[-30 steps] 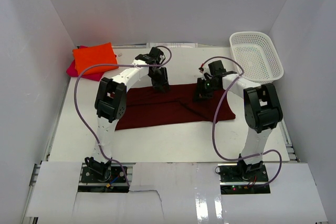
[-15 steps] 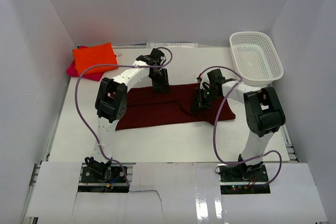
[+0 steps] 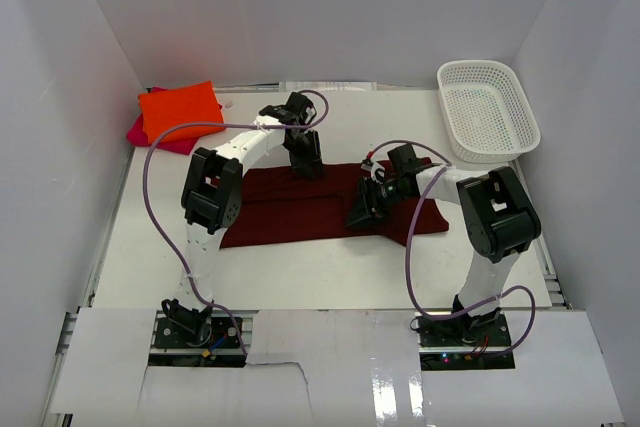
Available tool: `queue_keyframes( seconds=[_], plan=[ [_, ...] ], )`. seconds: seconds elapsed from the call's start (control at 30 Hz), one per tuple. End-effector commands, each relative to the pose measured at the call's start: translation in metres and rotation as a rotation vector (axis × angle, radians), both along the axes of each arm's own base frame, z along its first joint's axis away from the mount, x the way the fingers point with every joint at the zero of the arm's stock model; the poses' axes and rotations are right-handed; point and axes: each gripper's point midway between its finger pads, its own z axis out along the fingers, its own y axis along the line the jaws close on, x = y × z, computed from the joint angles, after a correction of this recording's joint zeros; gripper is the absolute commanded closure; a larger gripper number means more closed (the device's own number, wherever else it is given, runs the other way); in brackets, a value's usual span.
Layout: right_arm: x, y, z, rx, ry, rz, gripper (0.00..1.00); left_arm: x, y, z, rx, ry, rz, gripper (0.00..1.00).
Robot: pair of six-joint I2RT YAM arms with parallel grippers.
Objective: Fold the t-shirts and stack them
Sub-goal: Fold the other side of the tshirt into a rectangle
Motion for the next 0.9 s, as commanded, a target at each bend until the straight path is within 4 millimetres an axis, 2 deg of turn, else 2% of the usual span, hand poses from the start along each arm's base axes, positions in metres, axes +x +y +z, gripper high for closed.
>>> queue_keyframes(
  seconds=[0.0, 0.17, 0.47, 0.6, 0.7, 0.87],
  plan=[
    [-0.009, 0.016, 0.029, 0.183, 0.015, 0.054, 0.50, 0.002, -0.002, 0.007, -0.001, -0.027, -0.001, 0.56],
    [-0.008, 0.016, 0.033, 0.193, 0.011, 0.047, 0.48, 0.000, 0.001, 0.005, 0.010, -0.027, -0.001, 0.56],
    [0.020, 0.000, 0.053, 0.056, -0.226, -0.031, 0.49, 0.002, 0.003, 0.008, 0.017, -0.041, 0.002, 0.56],
    [0.026, -0.014, 0.035, -0.004, -0.218, -0.082, 0.49, 0.003, 0.004, 0.013, 0.015, -0.052, 0.001, 0.56],
    [0.020, -0.021, 0.013, -0.041, -0.170, -0.090, 0.50, 0.004, 0.007, 0.016, 0.013, -0.057, 0.005, 0.56],
    [-0.001, -0.021, -0.026, -0.015, -0.068, -0.087, 0.51, 0.009, 0.017, 0.023, 0.010, -0.069, 0.017, 0.56]
  ],
)
